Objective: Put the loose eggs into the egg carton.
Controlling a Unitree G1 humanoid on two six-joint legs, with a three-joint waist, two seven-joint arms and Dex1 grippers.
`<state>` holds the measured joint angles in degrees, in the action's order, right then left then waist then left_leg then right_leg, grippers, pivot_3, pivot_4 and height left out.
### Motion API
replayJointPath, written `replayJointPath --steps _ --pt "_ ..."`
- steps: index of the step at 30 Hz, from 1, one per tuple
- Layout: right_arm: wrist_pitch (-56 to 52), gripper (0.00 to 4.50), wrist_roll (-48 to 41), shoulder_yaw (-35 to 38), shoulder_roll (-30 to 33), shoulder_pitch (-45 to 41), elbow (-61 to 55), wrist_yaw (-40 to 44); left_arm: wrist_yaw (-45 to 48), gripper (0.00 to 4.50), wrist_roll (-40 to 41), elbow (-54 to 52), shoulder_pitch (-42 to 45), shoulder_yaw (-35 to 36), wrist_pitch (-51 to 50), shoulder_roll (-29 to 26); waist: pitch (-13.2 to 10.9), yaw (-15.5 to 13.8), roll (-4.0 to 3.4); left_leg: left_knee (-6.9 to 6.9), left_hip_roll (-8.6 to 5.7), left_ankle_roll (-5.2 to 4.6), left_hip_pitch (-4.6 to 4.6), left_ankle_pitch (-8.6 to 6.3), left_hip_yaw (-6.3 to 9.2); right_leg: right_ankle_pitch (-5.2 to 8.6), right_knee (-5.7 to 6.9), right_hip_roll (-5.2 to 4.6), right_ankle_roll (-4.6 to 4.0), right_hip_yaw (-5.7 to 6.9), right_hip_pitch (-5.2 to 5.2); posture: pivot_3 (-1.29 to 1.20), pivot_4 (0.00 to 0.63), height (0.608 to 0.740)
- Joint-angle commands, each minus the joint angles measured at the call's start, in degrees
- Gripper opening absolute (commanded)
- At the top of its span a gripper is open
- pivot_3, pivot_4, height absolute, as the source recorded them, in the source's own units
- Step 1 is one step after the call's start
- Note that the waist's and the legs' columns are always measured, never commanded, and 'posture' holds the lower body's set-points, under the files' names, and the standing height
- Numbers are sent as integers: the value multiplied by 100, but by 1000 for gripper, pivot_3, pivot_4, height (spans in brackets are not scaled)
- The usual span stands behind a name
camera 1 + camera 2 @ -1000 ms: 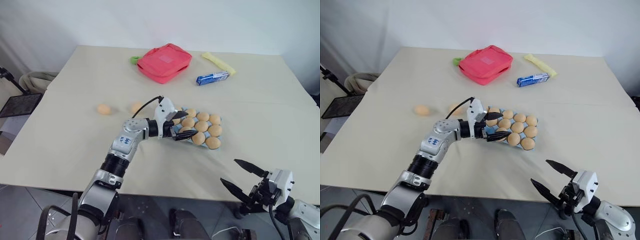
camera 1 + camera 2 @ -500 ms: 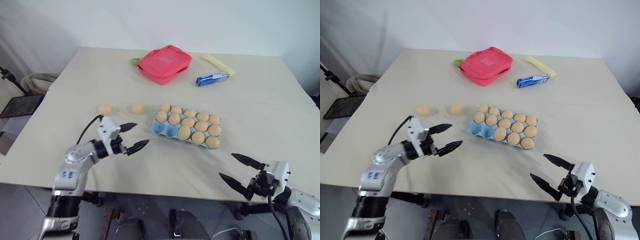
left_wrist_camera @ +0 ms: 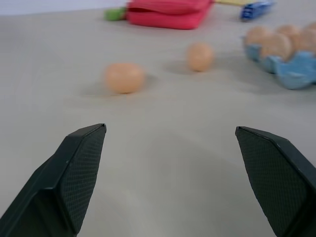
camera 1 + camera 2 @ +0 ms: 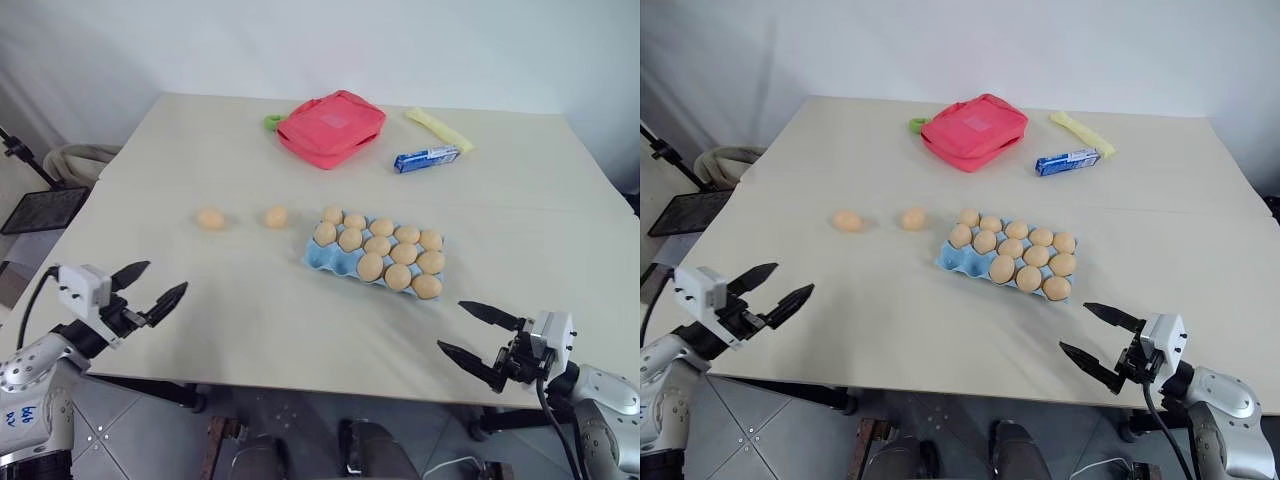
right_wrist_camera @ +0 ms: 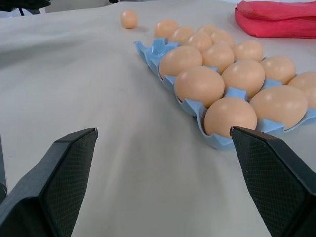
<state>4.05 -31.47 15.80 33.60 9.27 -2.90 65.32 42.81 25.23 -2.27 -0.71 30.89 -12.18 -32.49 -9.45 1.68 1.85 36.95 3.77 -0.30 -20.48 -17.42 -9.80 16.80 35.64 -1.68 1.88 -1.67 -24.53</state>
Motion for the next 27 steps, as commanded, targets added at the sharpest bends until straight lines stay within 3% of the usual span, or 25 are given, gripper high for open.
replayJointPath --steps 1,8,12,16,27 --pt "-5 4500 -15 63 119 -76 -29 45 -120 4466 119 -143 -29 149 66 -92 0 0 0 -2 0 1 0 -1 -1 0 -2 0 0 0 0 0 150 740" --pt "-155 4500 10 21 115 -173 -160 -63 -534 4466 -213 502 559 -95 392 -71 0 -3 0 -8 4 8 3 -2 -1 -1 1 7 2 2 -3 0 150 740" --pt "-227 4500 36 -14 104 -263 -181 -93 -875 4466 -667 1713 1653 -499 752 -93 0 -19 0 1 1 6 5 1 -2 -7 4 6 12 3 1 0 150 740" --pt "-222 4500 62 -40 99 -341 -119 -76 -719 4466 -949 2927 2654 -956 1174 -65 3 -11 6 4 -2 1 -1 0 -10 -57 -2 6 100 1 1 0 150 740" --pt "-199 4500 84 77 63 -115 -281 -199 -494 4466 -1427 5551 4440 -1597 2264 -22 3 -8 6 2 13 15 -17 4 -27 -43 -1 28 103 3 -32 0 150 740"
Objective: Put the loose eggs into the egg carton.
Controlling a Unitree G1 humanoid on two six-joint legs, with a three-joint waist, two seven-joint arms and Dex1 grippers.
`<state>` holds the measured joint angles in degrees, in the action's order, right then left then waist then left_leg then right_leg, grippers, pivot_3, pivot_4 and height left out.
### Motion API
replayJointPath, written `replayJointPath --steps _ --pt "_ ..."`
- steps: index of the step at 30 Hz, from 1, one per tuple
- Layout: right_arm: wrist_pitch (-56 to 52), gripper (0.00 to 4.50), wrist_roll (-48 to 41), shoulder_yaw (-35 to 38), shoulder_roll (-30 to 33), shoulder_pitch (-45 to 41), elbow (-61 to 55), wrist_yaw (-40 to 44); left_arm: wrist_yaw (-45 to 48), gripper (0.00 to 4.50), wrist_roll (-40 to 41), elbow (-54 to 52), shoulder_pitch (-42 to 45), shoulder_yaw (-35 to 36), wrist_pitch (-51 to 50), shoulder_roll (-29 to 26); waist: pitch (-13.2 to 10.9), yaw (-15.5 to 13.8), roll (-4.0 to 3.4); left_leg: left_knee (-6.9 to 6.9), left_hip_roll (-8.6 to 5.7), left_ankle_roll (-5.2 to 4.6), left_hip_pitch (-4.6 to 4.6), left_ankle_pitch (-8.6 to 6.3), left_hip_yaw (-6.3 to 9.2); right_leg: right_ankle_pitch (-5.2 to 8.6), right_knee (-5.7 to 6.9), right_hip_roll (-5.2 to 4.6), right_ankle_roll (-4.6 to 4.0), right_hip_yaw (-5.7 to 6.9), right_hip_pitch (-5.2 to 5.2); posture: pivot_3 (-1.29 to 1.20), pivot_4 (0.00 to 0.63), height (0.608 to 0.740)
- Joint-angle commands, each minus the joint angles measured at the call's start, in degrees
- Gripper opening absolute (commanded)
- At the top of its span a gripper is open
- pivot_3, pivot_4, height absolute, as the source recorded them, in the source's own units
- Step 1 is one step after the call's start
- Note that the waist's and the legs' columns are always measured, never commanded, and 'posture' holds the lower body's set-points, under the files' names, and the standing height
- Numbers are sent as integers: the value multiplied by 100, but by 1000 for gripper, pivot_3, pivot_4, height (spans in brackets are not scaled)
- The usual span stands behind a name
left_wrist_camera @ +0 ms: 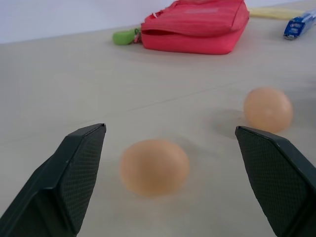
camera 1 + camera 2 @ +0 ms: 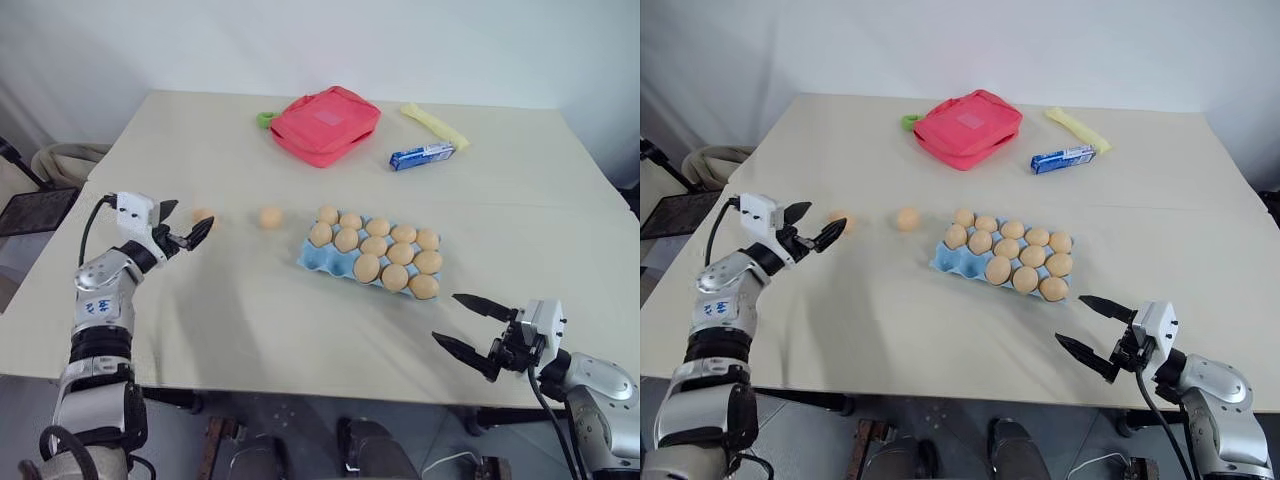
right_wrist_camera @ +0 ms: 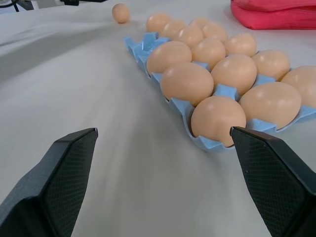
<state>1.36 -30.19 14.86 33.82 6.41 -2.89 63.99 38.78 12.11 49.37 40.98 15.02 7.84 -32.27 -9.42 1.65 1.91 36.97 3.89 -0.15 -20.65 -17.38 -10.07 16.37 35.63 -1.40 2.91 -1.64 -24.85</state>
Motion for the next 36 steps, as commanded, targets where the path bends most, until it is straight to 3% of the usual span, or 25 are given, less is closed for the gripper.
replayJointPath --steps 1,9,16,25,28,33,36 --pt "65 4500 -56 190 39 245 -349 -95 -142 4466 -141 573 372 -30 285 -40 0 -8 1 1 0 0 -1 0 0 0 0 0 0 0 0 0 150 740" --pt "99 4500 -91 228 72 355 -378 -141 -399 4466 -388 1595 946 -147 572 45 -1 -8 2 16 -9 -20 -9 -17 -4 -5 2 -9 10 -1 -2 0 150 740" --pt "273 4500 -58 252 84 257 -47 64 -530 4466 -528 2031 1263 -224 581 152 -1 -9 3 28 -12 -13 -57 5 -8 -5 23 -7 11 -3 -54 0 150 740" --pt "309 4500 -13 191 67 133 44 111 -990 4466 -703 2386 1479 -261 228 238 -1 -6 4 38 -12 -14 -55 8 -14 -6 36 -4 12 -3 -59 0 150 740" --pt "283 4500 5 184 65 129 7 69 -1028 3886 -693 2405 1501 -227 139 266 -1 -10 4 38 -12 -13 -57 8 -13 -6 36 -4 12 -2 -59 0 150 740" --pt "221 4500 5 189 61 162 -113 -46 -1020 2332 -724 2385 1491 -245 156 271 -1 -7 4 38 -12 -12 -57 8 -15 -6 35 -4 12 1 -59 0 150 740" --pt "200 4500 2 182 64 181 -168 -98 -1035 1929 -729 2384 1493 -239 168 258 -1 -7 4 40 -11 -11 -56 9 -15 -6 37 -3 13 1 -59 0 150 740"
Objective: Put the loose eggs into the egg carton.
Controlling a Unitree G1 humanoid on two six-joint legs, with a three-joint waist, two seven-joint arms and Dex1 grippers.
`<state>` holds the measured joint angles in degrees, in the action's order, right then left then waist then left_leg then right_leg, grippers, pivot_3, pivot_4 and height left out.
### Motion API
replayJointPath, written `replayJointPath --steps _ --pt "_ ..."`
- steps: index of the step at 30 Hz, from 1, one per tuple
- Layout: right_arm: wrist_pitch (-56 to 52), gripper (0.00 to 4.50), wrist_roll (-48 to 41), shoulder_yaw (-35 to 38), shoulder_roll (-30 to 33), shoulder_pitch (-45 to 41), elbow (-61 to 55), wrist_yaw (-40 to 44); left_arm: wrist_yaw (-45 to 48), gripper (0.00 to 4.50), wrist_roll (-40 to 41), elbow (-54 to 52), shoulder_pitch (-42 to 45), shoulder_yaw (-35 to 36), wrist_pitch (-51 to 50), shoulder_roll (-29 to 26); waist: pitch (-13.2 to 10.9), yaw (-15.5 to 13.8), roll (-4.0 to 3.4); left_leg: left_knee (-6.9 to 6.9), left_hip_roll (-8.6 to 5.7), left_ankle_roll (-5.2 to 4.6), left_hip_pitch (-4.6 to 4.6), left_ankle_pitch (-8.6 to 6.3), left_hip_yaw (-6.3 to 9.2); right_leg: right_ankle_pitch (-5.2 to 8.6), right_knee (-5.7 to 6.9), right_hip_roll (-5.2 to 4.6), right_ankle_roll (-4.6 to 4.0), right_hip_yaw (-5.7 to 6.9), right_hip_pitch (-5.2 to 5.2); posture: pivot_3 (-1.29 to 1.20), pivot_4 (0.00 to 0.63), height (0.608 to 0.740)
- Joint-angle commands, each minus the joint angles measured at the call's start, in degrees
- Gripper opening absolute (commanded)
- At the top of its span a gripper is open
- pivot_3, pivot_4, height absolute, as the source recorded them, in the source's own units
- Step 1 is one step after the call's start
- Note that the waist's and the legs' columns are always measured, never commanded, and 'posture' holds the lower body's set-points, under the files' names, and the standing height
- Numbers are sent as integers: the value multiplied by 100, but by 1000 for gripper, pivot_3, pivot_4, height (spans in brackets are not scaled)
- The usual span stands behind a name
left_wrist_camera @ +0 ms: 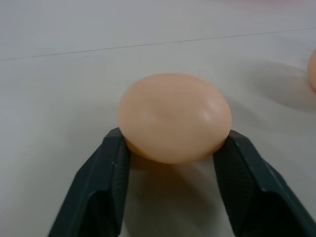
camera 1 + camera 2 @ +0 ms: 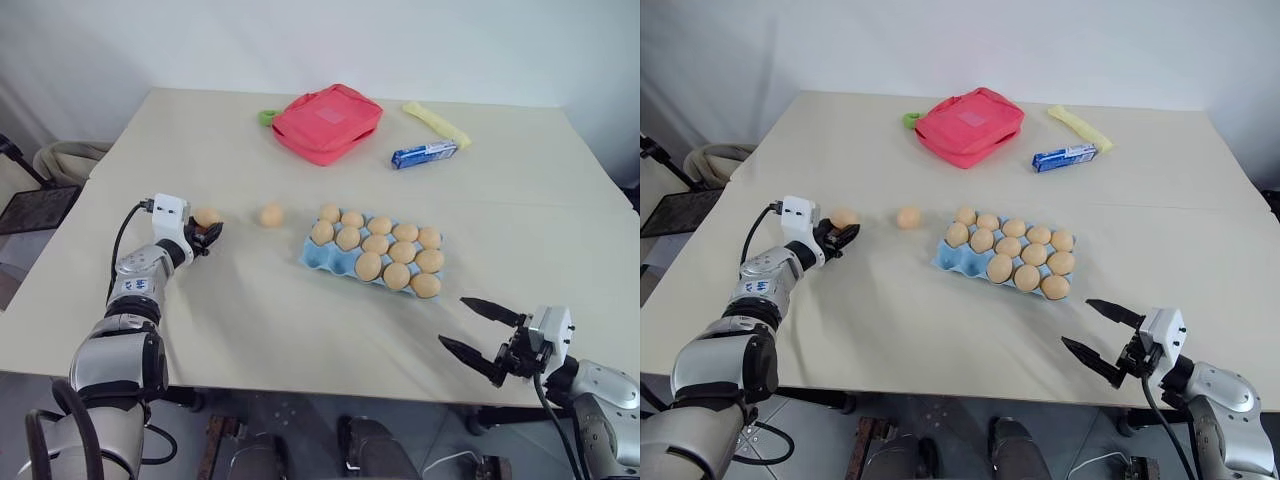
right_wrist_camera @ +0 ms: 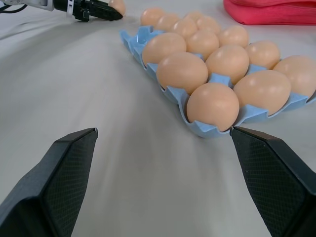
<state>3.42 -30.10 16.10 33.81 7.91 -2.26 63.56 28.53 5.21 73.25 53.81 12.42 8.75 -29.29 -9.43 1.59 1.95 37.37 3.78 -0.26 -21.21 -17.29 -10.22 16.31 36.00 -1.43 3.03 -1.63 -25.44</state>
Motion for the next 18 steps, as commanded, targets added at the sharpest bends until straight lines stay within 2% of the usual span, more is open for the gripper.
replayJointPath --steps 1,5,15,18 --pt "-30 4500 -9 50 65 40 -283 -90 11 1850 -38 -16 212 23 113 -49 0 -1 0 1 0 0 0 0 0 0 1 0 0 0 0 0 150 740" --pt "-127 4500 -7 22 59 52 -468 -220 141 1679 -9 -83 242 40 200 -92 0 0 0 3 0 0 0 0 0 0 4 0 0 0 0 0 150 740" --pt "-150 4500 -14 31 70 60 -464 -242 859 1666 119 -431 320 64 216 -182 0 4 0 9 -2 0 -1 0 -2 -1 8 -1 1 38 0 0 150 740" --pt "-140 4500 -15 35 68 47 -425 -222 1531 1666 322 -832 251 86 130 -136 0 -1 0 14 0 1 -1 1 -1 -1 12 1 1 43 0 0 150 740"
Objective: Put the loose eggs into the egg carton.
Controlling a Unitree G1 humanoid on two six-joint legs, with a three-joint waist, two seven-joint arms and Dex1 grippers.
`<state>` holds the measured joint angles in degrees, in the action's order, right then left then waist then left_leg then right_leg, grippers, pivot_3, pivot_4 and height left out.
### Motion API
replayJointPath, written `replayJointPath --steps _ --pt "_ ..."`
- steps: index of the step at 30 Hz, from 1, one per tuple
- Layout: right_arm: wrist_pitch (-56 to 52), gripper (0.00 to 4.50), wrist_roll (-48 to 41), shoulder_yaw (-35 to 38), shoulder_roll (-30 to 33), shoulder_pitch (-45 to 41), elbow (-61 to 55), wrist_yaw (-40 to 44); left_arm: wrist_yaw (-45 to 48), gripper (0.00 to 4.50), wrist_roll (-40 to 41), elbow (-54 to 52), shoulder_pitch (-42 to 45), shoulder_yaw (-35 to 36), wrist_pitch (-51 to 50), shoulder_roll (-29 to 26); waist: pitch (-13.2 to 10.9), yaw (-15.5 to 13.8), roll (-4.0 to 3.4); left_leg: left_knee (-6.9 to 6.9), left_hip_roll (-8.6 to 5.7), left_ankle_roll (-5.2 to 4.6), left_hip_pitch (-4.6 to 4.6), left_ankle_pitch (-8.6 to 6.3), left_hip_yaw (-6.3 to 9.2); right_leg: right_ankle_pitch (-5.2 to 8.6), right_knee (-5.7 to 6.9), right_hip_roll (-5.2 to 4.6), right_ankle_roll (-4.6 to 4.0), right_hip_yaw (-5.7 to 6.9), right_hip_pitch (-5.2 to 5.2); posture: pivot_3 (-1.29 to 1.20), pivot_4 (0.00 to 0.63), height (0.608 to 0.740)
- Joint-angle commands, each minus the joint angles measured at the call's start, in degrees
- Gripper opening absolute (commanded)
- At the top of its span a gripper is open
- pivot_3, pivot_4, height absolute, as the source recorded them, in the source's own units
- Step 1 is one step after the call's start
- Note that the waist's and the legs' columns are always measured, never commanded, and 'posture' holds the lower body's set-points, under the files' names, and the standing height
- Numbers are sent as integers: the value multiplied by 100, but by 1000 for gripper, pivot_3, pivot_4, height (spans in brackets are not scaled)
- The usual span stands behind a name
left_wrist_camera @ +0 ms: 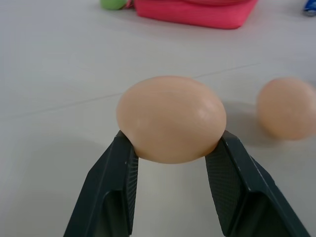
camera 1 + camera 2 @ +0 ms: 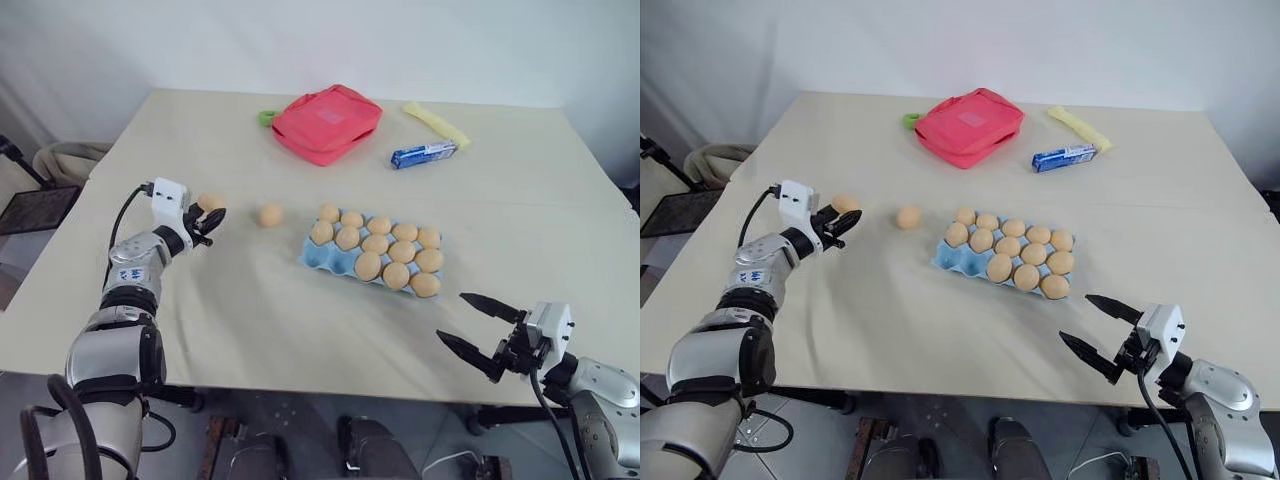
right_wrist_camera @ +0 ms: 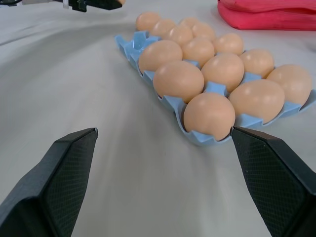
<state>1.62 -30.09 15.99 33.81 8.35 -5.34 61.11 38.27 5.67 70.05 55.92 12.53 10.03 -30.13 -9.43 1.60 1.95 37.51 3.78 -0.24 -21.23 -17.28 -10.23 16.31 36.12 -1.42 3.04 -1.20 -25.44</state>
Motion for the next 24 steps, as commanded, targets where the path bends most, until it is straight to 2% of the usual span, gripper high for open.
replayJointPath --steps 1,6,11,17,24 --pt "47 4500 -16 48 69 -3 -101 32 796 1666 357 -681 10 69 -78 -28 0 -3 0 2 0 1 -1 0 0 0 2 0 0 2 0 0 150 740" --pt "66 4500 5 38 64 -42 -52 41 2126 1666 904 -2190 -286 -171 -960 173 0 -2 0 21 0 0 -2 0 0 0 20 -1 0 0 1 0 150 740" --pt "95 4500 36 33 2 -64 -59 -16 2789 1666 950 -3169 -435 -766 -1610 473 0 -1 0 52 -2 -3 0 1 3 0 50 -2 0 -8 3 0 150 740" --pt "99 4500 75 40 -109 76 -292 -230 2883 1666 653 -2823 -134 -1339 -1638 988 0 1 1 64 -10 -29 2 10 15 -2 75 -7 2 -65 3 0 150 740" --pt "157 4500 67 183 -207 537 -691 -530 2900 1666 407 -2133 229 -1597 -1357 1344 -2 27 3 59 -9 -36 3 14 25 -2 78 -3 1 -68 3 0 150 740"
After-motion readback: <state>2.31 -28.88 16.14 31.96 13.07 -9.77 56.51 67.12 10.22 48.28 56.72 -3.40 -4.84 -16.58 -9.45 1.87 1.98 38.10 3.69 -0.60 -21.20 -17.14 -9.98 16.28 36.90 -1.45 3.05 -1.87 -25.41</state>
